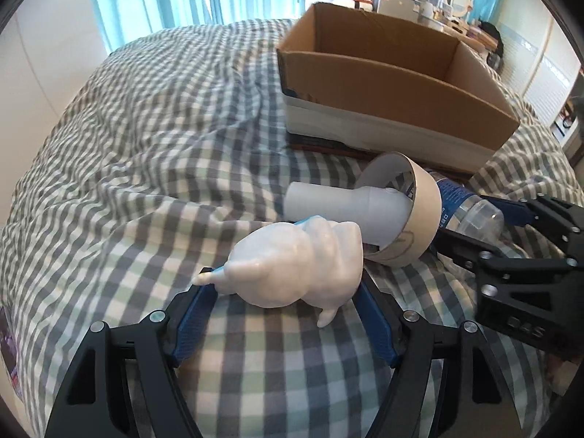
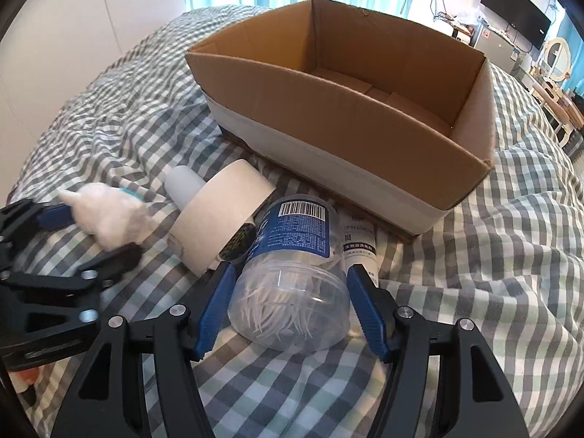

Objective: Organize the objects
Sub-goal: 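Grasp the rabbit figurine with the left tool while the right tool grasps the swab jar, then lower the rabbit figurine and swab jar into the box and release both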

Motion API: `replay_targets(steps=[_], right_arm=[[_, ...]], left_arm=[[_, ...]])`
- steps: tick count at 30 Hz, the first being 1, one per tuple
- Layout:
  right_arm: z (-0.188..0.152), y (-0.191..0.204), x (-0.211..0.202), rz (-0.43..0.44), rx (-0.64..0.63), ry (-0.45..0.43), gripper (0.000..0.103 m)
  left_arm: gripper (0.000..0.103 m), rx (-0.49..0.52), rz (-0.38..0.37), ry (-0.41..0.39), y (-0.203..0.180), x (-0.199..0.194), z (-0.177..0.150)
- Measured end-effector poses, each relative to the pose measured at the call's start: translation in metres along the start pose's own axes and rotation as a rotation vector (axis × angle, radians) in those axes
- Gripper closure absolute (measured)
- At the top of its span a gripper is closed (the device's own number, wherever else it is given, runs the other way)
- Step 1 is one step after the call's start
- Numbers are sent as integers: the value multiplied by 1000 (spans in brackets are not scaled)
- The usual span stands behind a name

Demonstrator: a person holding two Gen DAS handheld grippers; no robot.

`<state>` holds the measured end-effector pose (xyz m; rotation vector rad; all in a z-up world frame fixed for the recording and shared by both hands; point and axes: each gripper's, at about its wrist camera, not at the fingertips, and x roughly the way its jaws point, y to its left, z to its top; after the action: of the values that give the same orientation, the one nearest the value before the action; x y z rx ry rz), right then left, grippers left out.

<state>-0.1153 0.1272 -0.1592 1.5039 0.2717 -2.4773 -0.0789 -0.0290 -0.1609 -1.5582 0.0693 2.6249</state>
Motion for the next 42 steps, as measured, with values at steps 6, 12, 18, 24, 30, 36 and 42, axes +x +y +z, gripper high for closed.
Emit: replay_targets(steps=[6,12,18,24,30,36,42], right_arm=[[-1,2,-2,-27,-9,8,40],[-5,-1,-34,-26,14,-56,40],[-7,7,-69,-43,3,-124,40],[-18,14,-113,-63,-29,-199,40],[-14,16,-159,-86,-43,-293,40],[15,8,-194,-135,-67,-384,40],[68,-18,-203,-143,-41,-434,40]], left_arm=[[27,9,5,-32,-4,-16,-6],[27,14,8,-74,-6,-36,-8],[27,13,8,-144,-10,-65,-8],[27,15,8,-228,-15,-101,-5],[27,46,-3,-314,-22,-136,13],[27,119,8,-387,-31,-158,61],[27,158,-10,-431,-40,-155,124]])
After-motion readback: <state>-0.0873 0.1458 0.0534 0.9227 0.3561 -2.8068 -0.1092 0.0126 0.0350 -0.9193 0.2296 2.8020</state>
